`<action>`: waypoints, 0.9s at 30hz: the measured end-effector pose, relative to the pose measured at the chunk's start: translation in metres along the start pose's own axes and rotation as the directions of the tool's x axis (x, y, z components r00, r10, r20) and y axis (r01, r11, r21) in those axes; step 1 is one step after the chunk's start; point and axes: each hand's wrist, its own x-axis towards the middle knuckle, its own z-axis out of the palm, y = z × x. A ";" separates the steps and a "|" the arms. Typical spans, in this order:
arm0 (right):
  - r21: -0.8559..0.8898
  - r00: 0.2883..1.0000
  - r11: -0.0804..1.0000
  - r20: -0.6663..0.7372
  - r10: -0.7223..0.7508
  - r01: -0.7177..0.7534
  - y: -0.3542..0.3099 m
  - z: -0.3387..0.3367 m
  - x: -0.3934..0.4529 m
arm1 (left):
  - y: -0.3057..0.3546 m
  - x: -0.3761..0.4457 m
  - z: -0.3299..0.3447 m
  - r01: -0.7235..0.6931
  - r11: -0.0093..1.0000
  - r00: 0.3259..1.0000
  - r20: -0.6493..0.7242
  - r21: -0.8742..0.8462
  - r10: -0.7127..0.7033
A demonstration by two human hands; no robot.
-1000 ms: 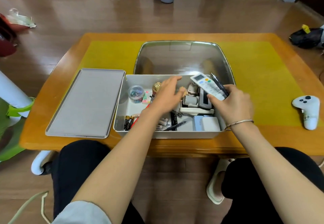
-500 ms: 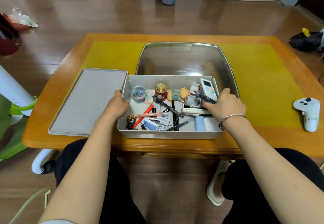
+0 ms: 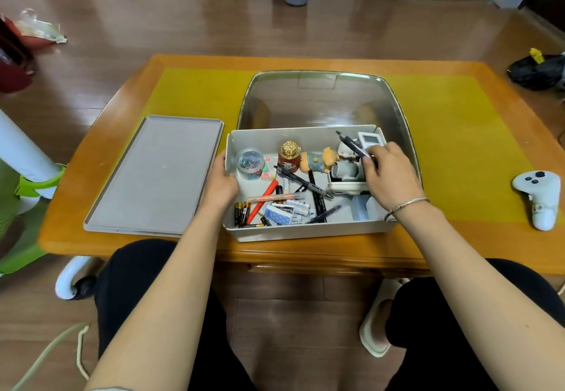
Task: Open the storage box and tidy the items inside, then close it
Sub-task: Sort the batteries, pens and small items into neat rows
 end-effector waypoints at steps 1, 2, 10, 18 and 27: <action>0.022 0.997 0.998 0.053 -0.053 0.052 -0.004 0.001 0.002 | 0.001 -0.002 0.004 0.006 1.000 1.000 0.001 -0.018 -0.006; 0.036 0.990 0.995 0.108 -0.095 0.092 -0.009 0.001 0.003 | 0.001 -0.003 0.008 0.013 0.999 1.000 0.004 -0.032 -0.013; -0.227 0.950 0.945 0.256 -0.177 0.237 -0.039 0.026 0.016 | 0.003 -0.008 0.026 0.075 0.990 0.997 -0.005 -0.120 -0.076; -0.423 0.908 0.842 0.384 -0.169 0.335 -0.039 0.056 0.019 | -0.003 -0.008 0.029 0.093 0.977 0.994 -0.032 -0.194 -0.101; -0.135 0.823 0.874 0.426 -0.375 0.468 -0.052 0.054 0.016 | 0.001 -0.012 0.027 0.111 0.970 0.993 -0.025 -0.215 -0.119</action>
